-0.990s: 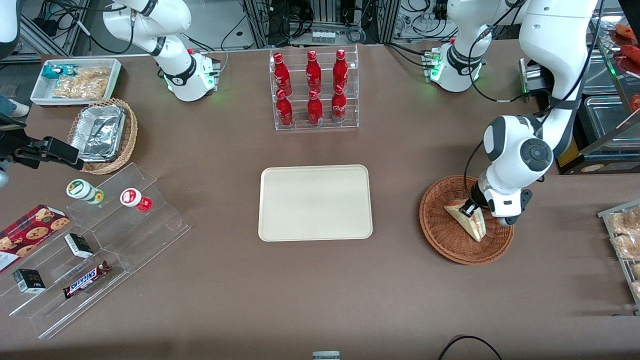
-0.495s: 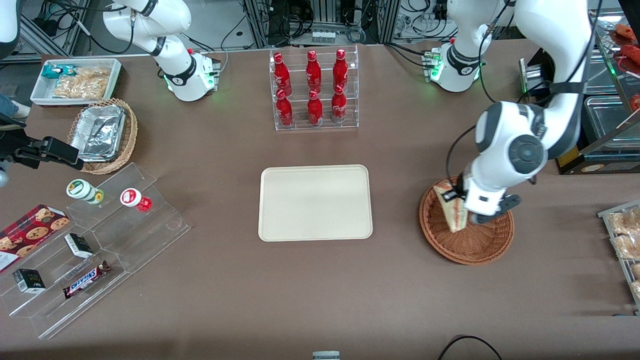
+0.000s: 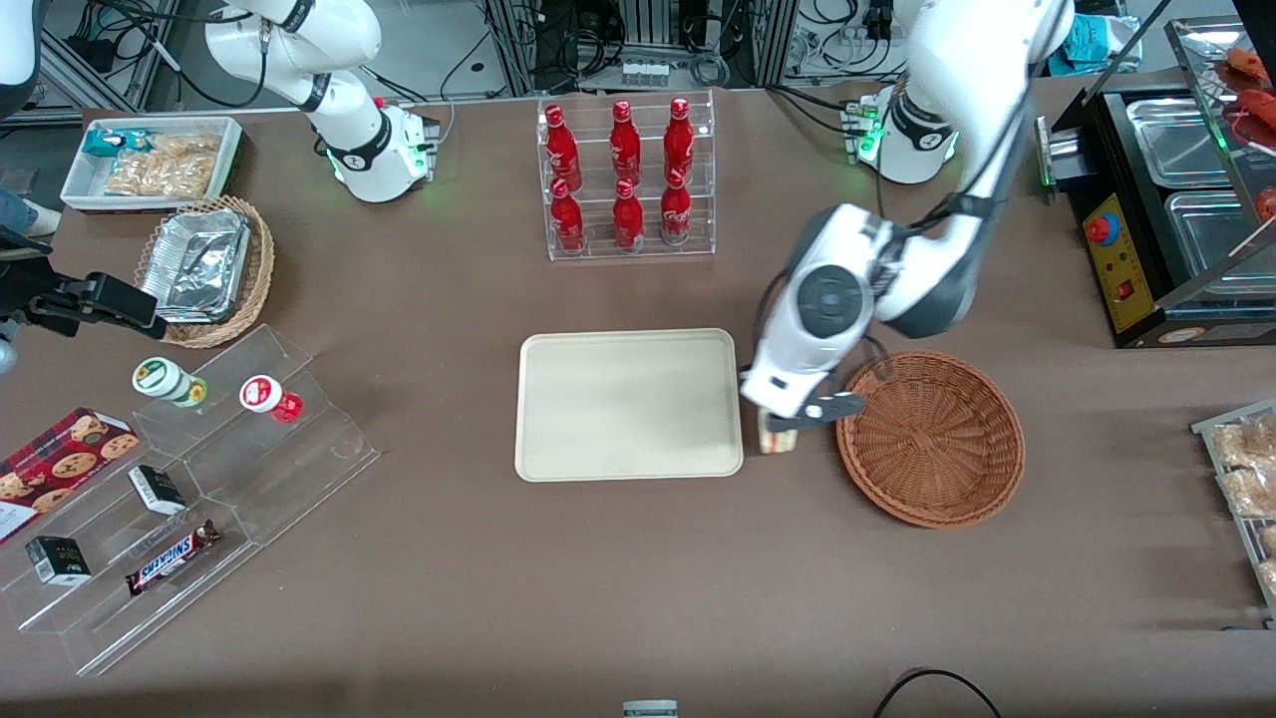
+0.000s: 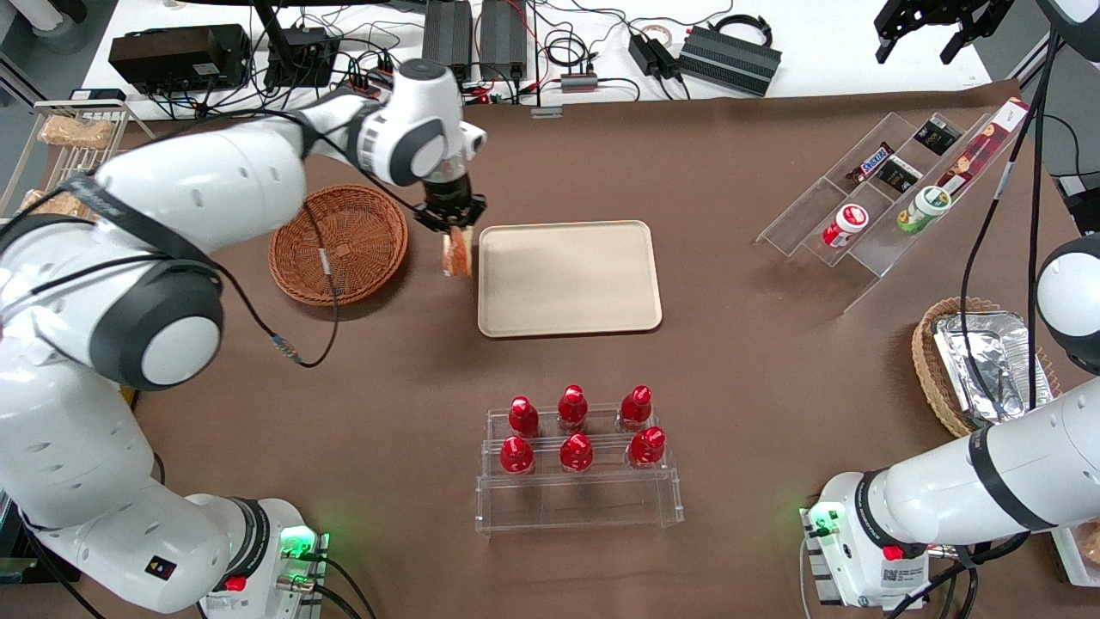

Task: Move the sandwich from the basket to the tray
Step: 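Lift the sandwich and carry it with the left gripper over the cream tray, then lower the sandwich onto the tray and open the left gripper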

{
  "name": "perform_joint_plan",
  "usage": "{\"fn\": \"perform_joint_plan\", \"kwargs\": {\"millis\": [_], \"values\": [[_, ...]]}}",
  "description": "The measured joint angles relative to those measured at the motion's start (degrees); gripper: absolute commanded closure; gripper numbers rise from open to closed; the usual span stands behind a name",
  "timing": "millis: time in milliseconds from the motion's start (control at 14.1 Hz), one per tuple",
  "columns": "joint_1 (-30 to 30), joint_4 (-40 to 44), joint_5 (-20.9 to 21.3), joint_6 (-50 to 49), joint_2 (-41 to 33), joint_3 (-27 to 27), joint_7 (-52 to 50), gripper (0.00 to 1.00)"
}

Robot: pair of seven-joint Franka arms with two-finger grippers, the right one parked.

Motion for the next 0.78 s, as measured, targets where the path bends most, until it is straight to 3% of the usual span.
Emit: {"fn": "perform_joint_plan", "kwargs": {"millis": [424,778], "values": [[-10.3,13.4,0.0,2.5,12.0,0.0,-11.4,0.99],[-13.3,15.2,0.1,8.9,16.5,0.0,-12.4,0.99]]}}
